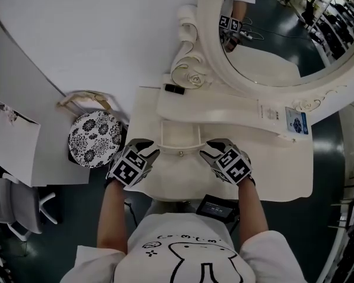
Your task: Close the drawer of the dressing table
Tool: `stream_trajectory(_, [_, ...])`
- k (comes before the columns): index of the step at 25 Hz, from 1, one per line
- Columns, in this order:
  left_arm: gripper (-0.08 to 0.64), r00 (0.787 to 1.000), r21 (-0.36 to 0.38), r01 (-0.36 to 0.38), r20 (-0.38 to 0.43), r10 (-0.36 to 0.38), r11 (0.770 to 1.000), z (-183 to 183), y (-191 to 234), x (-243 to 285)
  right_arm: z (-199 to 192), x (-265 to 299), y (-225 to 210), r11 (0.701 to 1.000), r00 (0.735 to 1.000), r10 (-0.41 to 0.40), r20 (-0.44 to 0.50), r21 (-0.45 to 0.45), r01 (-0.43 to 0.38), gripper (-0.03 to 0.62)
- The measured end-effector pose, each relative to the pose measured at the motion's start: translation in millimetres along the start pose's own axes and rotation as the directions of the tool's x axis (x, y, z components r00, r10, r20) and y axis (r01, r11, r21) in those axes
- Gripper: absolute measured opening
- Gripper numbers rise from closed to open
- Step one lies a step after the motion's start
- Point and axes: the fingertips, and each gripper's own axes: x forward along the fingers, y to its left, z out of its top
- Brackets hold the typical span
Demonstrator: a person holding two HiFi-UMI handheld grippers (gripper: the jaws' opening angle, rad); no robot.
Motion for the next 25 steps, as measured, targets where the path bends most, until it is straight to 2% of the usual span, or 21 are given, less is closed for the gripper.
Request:
stream_trajectory(11, [0.137,0.992,0.100,0.101,-0.081,-0.093,0.990,-6.0,-6.2,24.5,-7.3,26.8,1.4,0.997,0.996,0.039,-0.081,-0.058,-0.044,0.148])
stream_trajectory(25, [0.121,0.995,0.140,0.086,-0.061,-0.078,0.986,-9.1,-4.6,24.5,-6.8,26.4,9.9,0.997,0.998,-0.010,-0.069,-0.076,0.005,0.126])
